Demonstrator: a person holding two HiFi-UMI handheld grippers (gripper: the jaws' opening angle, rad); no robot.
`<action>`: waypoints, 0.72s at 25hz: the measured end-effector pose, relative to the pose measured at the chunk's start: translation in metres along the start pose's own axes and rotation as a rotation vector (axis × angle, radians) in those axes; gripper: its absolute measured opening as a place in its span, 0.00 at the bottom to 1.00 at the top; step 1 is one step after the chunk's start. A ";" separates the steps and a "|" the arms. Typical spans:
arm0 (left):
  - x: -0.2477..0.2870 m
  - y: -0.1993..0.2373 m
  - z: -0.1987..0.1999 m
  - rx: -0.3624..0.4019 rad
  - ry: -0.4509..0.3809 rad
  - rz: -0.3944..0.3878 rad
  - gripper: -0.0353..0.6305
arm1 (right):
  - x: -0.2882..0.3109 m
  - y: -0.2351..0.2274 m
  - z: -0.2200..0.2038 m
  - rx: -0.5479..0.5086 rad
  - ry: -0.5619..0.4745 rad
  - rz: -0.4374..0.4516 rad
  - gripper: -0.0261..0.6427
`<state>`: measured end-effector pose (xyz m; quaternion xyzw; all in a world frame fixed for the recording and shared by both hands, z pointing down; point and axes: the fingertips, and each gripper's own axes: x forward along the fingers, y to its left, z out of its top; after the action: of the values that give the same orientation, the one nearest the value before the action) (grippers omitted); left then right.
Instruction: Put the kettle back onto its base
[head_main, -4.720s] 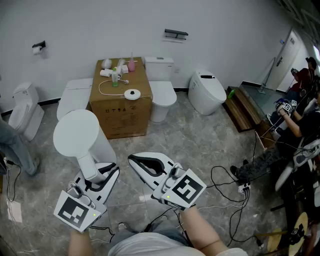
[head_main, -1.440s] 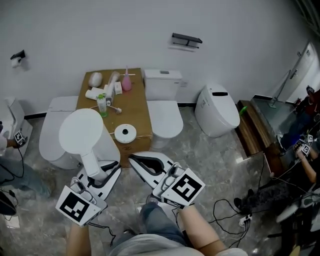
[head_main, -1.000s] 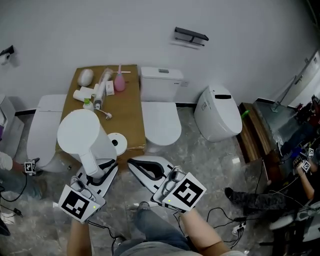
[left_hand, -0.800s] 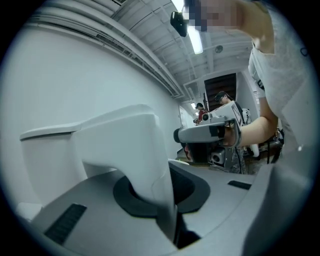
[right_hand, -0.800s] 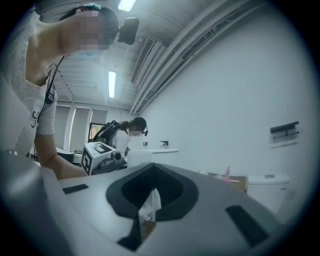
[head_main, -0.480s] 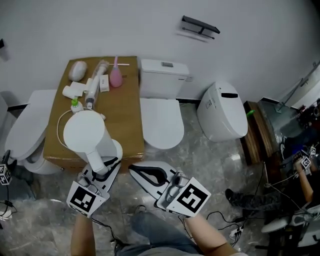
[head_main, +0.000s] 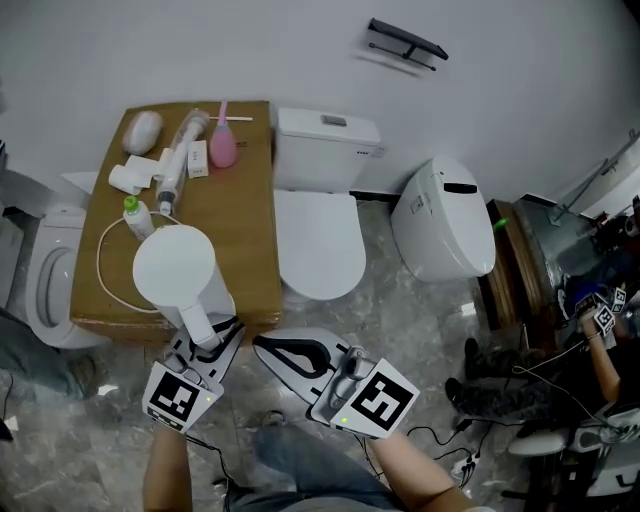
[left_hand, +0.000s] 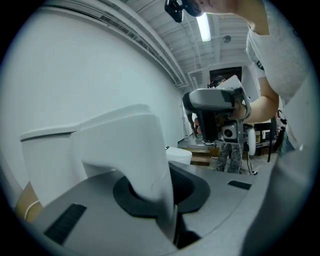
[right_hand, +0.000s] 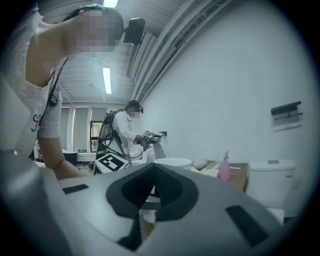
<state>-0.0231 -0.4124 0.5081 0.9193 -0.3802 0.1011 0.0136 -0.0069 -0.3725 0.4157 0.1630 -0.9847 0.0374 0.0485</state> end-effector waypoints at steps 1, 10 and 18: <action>0.002 0.001 -0.001 0.008 -0.002 -0.003 0.11 | 0.000 -0.001 -0.002 0.001 0.001 0.001 0.05; 0.011 -0.009 -0.006 0.052 0.038 -0.017 0.11 | 0.000 -0.004 -0.006 0.012 0.005 -0.004 0.05; 0.010 0.011 0.003 -0.061 0.007 0.004 0.11 | 0.001 -0.001 -0.002 0.013 -0.007 -0.003 0.05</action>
<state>-0.0238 -0.4273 0.5070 0.9173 -0.3848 0.0928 0.0427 -0.0073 -0.3734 0.4180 0.1648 -0.9844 0.0433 0.0440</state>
